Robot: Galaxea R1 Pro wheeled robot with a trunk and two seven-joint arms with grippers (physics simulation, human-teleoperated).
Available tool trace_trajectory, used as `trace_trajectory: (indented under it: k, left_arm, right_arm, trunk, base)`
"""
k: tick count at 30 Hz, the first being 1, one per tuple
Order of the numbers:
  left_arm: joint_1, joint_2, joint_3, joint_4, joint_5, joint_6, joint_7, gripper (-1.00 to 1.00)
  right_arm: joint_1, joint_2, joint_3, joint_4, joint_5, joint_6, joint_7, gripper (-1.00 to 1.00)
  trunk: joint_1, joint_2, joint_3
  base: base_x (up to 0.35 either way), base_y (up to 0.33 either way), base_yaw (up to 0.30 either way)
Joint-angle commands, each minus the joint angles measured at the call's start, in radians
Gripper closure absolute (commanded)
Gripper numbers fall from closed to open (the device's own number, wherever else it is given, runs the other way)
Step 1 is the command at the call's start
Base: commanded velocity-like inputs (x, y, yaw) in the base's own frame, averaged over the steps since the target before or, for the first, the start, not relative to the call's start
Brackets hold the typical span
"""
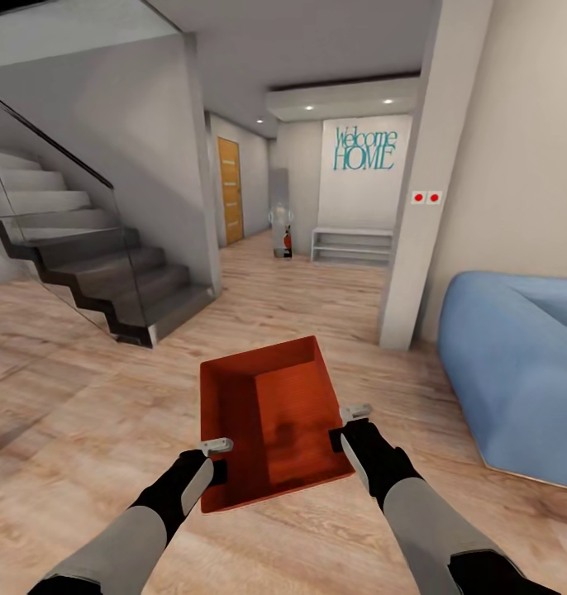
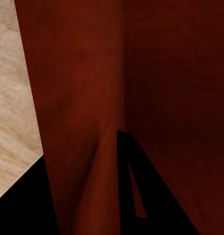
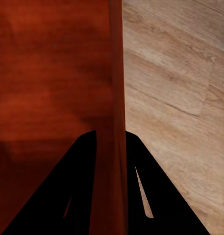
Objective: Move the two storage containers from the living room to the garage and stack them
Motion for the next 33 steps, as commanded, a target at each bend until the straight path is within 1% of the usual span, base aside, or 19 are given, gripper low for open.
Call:
trace_trajectory:
  k: [1, 33]
  left_arm:
    - [0.001, 0.007, 0.004, -0.001, 0.015, -0.003, 0.0, 1.0]
    - [0.001, 0.007, 0.004, -0.001, 0.015, -0.003, 0.0, 1.0]
  right_arm:
    - [-0.001, -0.001, -0.004, -0.001, -0.09, -0.005, 0.015, 1.0]
    - [-0.001, -0.002, -0.004, -0.001, -0.09, -0.005, 0.016, 1.0]
  trunk:
    - [0.0, 0.0, 0.0]
    - [0.0, 0.0, 0.0]
  base:
    - [0.336, 0.0, 0.0]
    - [0.336, 0.0, 0.0]
